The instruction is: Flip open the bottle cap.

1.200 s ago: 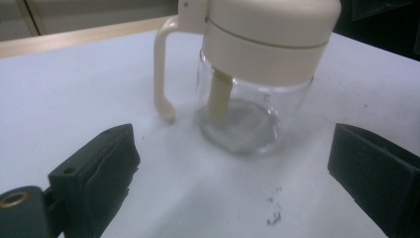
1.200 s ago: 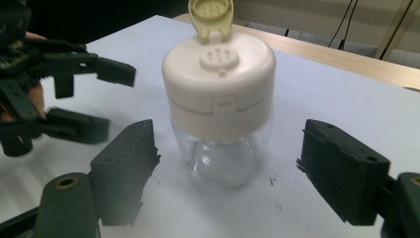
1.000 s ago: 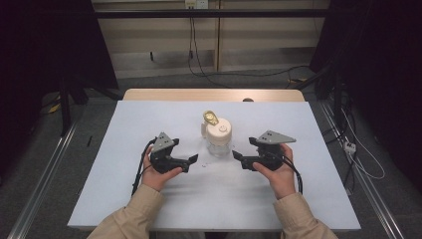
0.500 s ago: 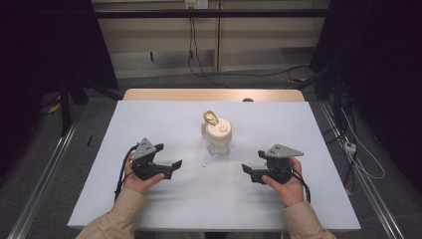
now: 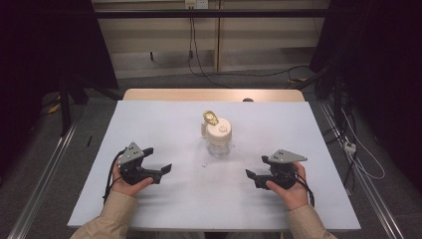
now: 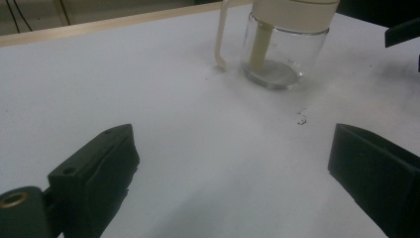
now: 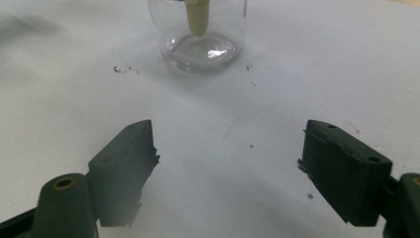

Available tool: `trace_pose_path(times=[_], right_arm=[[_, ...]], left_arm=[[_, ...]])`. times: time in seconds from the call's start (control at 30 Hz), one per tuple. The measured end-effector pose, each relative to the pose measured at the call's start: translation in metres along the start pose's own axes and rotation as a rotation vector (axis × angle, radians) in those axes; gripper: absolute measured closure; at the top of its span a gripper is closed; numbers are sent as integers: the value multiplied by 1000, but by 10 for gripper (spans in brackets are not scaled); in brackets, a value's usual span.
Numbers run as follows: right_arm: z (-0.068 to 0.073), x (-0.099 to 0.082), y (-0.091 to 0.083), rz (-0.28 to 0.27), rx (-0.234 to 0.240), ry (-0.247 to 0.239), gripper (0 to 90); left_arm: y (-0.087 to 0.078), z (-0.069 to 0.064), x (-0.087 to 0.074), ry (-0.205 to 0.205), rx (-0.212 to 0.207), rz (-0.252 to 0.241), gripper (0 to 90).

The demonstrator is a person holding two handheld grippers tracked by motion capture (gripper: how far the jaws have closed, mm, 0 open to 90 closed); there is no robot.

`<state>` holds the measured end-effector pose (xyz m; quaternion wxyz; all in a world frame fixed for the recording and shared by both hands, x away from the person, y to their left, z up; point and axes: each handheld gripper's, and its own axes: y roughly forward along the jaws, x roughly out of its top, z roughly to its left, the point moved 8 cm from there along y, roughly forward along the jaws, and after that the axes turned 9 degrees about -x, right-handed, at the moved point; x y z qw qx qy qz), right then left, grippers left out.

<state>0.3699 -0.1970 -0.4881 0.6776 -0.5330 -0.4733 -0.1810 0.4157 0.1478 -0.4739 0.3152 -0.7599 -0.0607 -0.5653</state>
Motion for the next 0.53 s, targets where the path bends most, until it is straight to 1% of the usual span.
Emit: trace_pose_path(times=[0.07,0.17,0.2,0.27,0.33,0.43,0.53], right_arm=[[0,-3,-1,5,2,2,210],[-1,-6,-2,9,2,3,210],[-2,-7,-3,9,3,4,210],[-3,-8,-5,5,2,12,210],[-4,-10,-7,6,0,16,210],[-6,-13,-9,8,0,24,213],[-7,-15,-10,8,6,27,214]], left_arm=[[-4,2,-2,4,7,0,46],[-10,3,-4,-5,10,-7,46],[-12,4,-5,-2,11,-2,46],[-17,5,-7,-11,11,-8,47],[-20,7,-9,-12,17,-7,47],[-25,9,-13,-25,26,-3,48],[-28,11,-13,-28,36,-13,48]])
